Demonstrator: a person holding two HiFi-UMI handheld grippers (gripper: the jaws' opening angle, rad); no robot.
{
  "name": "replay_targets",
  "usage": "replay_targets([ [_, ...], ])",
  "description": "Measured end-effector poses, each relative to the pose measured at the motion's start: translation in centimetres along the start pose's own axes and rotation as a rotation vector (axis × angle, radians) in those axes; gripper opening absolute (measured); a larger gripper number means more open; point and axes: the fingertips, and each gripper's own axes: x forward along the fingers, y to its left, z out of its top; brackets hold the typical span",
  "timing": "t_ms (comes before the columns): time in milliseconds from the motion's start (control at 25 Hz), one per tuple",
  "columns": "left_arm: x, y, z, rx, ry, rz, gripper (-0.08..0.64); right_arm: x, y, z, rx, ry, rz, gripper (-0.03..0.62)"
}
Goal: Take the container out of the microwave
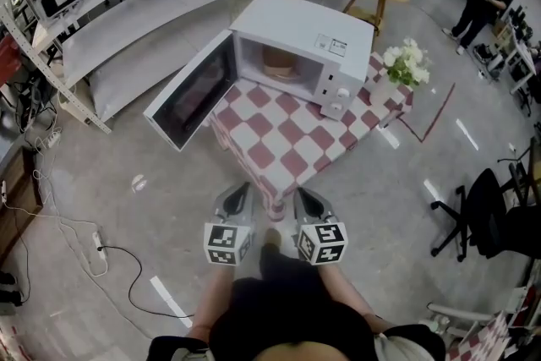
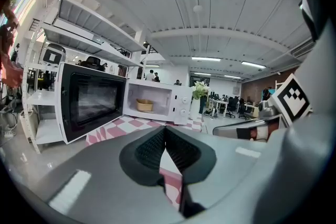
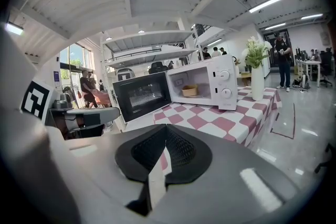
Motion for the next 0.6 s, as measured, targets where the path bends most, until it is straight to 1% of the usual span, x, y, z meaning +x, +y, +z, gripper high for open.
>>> replay_targets([
  [320, 3.1, 1.0, 1.0, -0.003, 0.008, 0.004, 0.009, 2.7, -1.8, 1.2, 0.000, 0.011, 0.009, 0.002],
  [600, 5.2, 2.5, 1.2, -0.011, 0.017, 0.030, 0.009, 5.5, -3.0, 1.9, 0.012, 0.025, 0.030, 0.000],
])
